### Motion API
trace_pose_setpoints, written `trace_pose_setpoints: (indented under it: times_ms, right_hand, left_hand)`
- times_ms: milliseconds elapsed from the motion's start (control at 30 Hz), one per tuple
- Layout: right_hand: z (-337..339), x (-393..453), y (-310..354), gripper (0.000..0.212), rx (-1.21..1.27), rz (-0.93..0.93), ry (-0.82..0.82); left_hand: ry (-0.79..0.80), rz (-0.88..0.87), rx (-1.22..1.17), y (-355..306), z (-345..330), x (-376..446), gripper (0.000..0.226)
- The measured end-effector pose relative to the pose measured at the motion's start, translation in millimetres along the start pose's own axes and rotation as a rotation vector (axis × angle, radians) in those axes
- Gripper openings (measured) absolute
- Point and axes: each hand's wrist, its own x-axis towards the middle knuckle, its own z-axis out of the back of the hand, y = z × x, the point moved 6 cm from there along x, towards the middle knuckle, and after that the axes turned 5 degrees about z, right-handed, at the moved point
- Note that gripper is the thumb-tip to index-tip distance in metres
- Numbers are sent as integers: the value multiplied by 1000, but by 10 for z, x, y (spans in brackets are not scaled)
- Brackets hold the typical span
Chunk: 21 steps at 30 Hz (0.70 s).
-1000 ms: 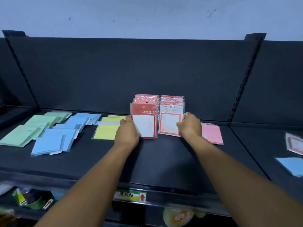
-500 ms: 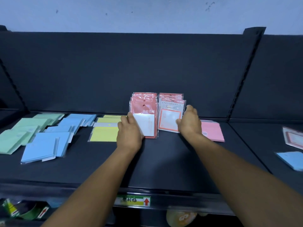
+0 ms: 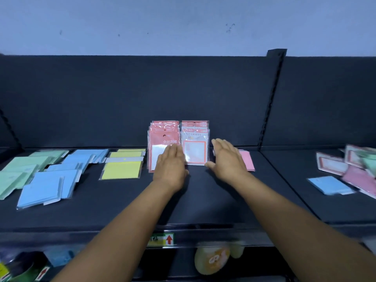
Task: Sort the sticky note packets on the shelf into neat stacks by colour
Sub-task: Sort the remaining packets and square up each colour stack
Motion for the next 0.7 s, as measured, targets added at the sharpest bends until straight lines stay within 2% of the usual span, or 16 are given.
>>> trace_pose_setpoints:
  times_ms: [200, 400, 700]
  right_hand:
    - [237, -286, -332, 79, -15, -62, 28]
    - [486, -577, -854, 77, -26, -121, 15]
    - [817, -1050, -1755, 73, -58, -191, 37]
  left_hand:
    - [61, -115, -34, -543, -96, -28, 81]
    - [38, -245, -60, -1279, -201, -100, 79]
    - [113, -296, -88, -2295, -433, -270, 76]
